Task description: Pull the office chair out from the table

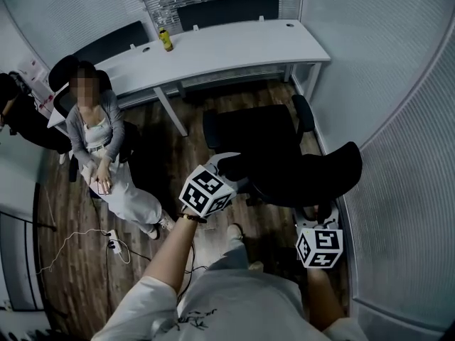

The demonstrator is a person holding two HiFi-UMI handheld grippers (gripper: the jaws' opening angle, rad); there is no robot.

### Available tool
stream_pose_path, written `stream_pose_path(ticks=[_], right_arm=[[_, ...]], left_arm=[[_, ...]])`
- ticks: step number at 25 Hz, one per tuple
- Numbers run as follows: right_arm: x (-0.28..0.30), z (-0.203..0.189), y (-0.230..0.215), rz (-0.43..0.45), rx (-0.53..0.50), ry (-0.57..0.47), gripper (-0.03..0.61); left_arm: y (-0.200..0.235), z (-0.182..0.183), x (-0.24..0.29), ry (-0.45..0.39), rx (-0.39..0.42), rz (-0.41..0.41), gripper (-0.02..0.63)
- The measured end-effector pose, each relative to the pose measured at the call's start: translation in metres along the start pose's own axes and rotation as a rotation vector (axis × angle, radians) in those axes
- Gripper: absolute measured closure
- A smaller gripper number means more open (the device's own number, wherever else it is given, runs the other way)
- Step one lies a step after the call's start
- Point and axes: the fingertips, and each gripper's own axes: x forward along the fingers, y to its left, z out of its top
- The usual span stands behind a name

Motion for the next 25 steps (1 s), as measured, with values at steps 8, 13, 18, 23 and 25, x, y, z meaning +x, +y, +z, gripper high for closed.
stream_pose_path(ticks=[8,13,18,23,25], right_arm=[[-0.076,-0.041,0.011,0.000,-0.002,-0.019,0.302],[-0.085,-0.036,0.017,0.002,-0.009,-0.011,0.302],[-0.084,-0.034,0.010,0.012,-0.012,-0.007,0.302],[-0.107,-0.043,0.014,0.012,-0.013,-0.010,0.302],[-0.115,-0.047,0.015,0.013,-0.013,-0.011,0.302]], left_arm=[[-0.076,-0.029,-0.028,-0.003,0.018,0.005,0.359],[-0.082,-0.026,-0.038,-0.003,0.011,0.008,0.359],[-0.083,-0.024,-0.033,-0.006,0.002,0.016,0.359],[-0.106,-0.030,-0.044,-0.010,0.000,0.016,0.359],[-0.114,-0.033,-0.047,-0.010,0.001,0.017,0.359]])
